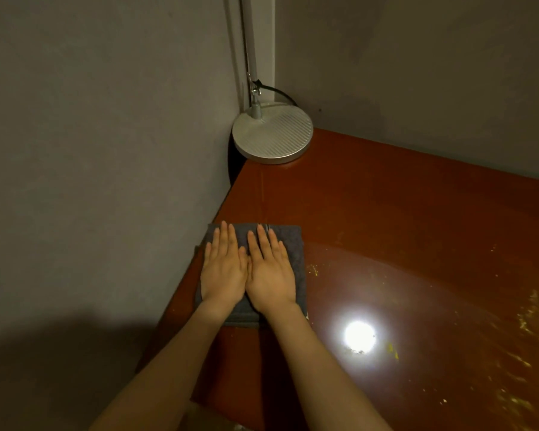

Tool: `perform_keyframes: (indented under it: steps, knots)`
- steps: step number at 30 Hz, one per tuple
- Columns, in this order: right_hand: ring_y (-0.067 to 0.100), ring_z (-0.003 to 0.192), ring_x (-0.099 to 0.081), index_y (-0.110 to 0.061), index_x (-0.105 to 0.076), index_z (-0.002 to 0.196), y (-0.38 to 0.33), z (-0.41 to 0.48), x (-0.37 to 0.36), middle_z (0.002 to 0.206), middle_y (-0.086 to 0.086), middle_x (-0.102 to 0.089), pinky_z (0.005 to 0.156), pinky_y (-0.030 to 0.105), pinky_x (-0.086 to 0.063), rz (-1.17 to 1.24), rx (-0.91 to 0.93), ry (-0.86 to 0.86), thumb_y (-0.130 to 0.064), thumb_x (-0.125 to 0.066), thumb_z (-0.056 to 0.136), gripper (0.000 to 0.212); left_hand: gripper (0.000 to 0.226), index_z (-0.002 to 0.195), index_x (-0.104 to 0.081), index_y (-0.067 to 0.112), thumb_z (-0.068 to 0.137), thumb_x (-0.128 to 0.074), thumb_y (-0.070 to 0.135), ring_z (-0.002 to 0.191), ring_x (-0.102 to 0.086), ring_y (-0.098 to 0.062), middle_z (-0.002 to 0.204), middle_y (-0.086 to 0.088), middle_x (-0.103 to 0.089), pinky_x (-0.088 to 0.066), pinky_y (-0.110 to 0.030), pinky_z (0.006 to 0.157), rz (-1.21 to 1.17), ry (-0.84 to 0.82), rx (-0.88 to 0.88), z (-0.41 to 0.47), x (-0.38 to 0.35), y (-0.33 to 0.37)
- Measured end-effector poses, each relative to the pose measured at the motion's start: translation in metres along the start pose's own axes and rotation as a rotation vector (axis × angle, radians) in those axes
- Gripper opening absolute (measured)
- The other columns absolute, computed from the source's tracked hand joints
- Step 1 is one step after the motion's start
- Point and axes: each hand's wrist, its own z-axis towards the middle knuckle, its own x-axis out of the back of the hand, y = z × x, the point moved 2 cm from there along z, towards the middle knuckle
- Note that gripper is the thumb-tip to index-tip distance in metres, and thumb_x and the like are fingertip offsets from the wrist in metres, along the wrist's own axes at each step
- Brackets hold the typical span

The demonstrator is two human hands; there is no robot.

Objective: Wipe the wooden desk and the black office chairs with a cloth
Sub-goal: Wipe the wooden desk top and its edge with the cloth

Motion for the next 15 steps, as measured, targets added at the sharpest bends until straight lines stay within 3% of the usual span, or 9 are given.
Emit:
perform_keyframes:
  steps: [4, 8, 15]
  knots:
    - [0.026, 0.129, -0.048, -0.008, -0.056, 0.13, 0.048, -0.019, 0.013, 0.138, 0.013, -0.05, 0.106, 0.04, -0.027, 0.001, -0.04, 0.031, -0.032, -0.028, 0.093, 0.052, 0.054, 0.148, 0.01, 0.006, 0.103, -0.012, 0.028, 0.146, 0.009, -0.017, 0.157, -0.008, 0.013, 0.008, -0.029, 0.116, -0.029, -0.044, -0.045, -0.013, -0.009, 0.051]
    - [0.024, 0.146, -0.01, -0.011, -0.024, 0.148, 0.096, -0.046, 0.032, 0.156, 0.009, -0.015, 0.113, 0.03, 0.005, 0.062, -0.051, 0.046, -0.042, 0.0, 0.091, 0.069, 0.055, 0.148, 0.011, 0.007, 0.103, -0.011, 0.03, 0.145, 0.012, -0.016, 0.157, -0.007, 0.015, 0.008, -0.029, 0.116, -0.04, -0.076, -0.106, -0.028, -0.018, 0.106]
    - [0.018, 0.146, 0.003, -0.017, -0.012, 0.151, 0.197, -0.103, 0.065, 0.159, 0.003, -0.003, 0.112, 0.026, 0.012, 0.024, -0.232, 0.067, -0.046, 0.011, 0.085, 0.075, 0.055, 0.148, 0.012, 0.007, 0.103, -0.01, 0.032, 0.145, 0.014, -0.017, 0.156, -0.007, 0.018, 0.009, -0.03, 0.116, -0.014, -0.107, -0.279, -0.063, -0.04, 0.219]
